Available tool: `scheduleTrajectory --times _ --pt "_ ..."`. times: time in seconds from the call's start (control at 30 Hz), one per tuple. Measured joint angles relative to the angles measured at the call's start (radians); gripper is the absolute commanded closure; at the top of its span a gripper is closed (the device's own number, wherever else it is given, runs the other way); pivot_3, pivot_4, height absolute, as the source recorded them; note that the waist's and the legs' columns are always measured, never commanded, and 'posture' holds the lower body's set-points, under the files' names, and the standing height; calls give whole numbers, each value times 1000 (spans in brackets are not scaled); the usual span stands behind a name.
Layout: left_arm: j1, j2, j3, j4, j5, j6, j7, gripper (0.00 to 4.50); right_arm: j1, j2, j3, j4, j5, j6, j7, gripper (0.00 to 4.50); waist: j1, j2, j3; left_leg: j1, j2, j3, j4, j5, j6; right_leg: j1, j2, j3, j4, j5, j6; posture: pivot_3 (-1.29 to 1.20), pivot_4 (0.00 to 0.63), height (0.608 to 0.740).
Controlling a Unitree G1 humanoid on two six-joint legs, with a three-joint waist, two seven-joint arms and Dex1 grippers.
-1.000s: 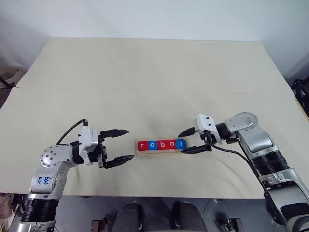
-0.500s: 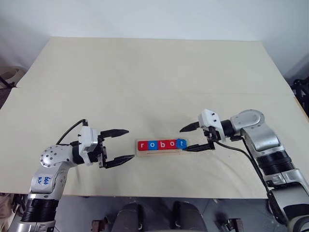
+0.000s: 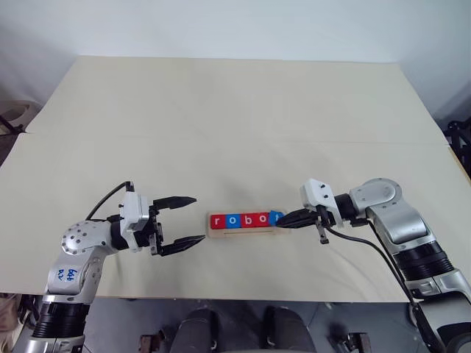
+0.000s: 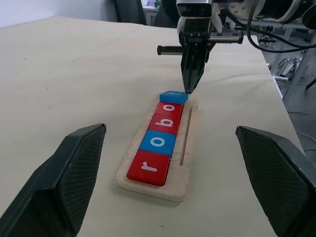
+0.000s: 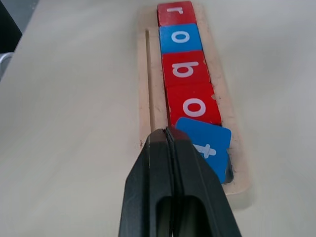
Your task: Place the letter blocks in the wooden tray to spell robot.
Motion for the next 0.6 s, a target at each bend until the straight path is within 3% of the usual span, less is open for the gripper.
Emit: scheduleTrajectory --times 0.6 --pt "-2 -2 0 3 0 -3 7 0 -15 -4 2 60 -29 -37 2 4490 -1 0 0 0 0 0 0 0 0 0 0 0 0 0 0 0 150 740"
